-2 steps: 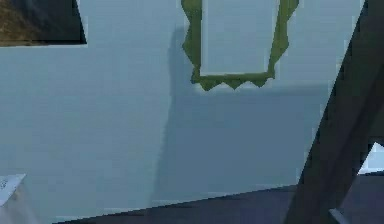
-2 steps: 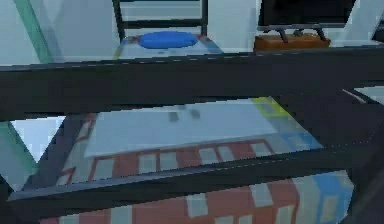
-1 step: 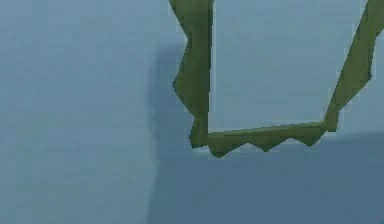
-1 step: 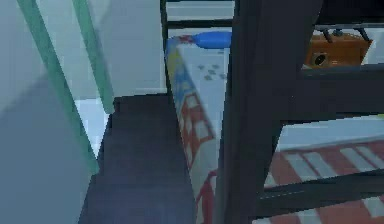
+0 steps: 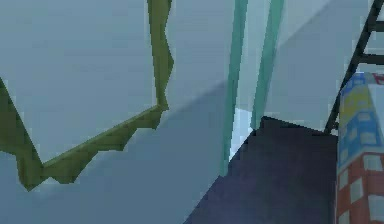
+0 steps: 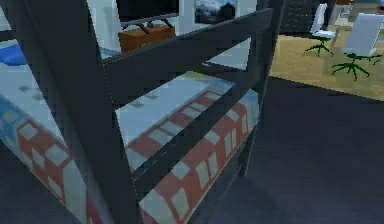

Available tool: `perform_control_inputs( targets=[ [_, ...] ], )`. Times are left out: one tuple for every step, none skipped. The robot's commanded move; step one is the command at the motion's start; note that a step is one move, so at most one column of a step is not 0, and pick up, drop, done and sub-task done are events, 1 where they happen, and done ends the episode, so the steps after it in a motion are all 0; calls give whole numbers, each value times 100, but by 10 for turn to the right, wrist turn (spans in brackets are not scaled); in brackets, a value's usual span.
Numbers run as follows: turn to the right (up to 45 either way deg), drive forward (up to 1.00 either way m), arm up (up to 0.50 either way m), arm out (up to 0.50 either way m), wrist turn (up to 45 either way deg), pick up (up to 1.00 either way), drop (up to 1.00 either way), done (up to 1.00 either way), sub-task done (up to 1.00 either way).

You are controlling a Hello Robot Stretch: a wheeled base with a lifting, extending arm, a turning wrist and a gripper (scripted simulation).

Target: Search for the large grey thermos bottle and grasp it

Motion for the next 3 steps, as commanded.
perform_control_inputs(
  targets=[
    [210, 0, 0, 0, 0, 0, 0, 0, 0],
    [0, 100, 0, 0, 0, 0, 0, 0, 0],
    [60, 0, 0, 0, 0, 0, 0, 0, 0]
  ],
)
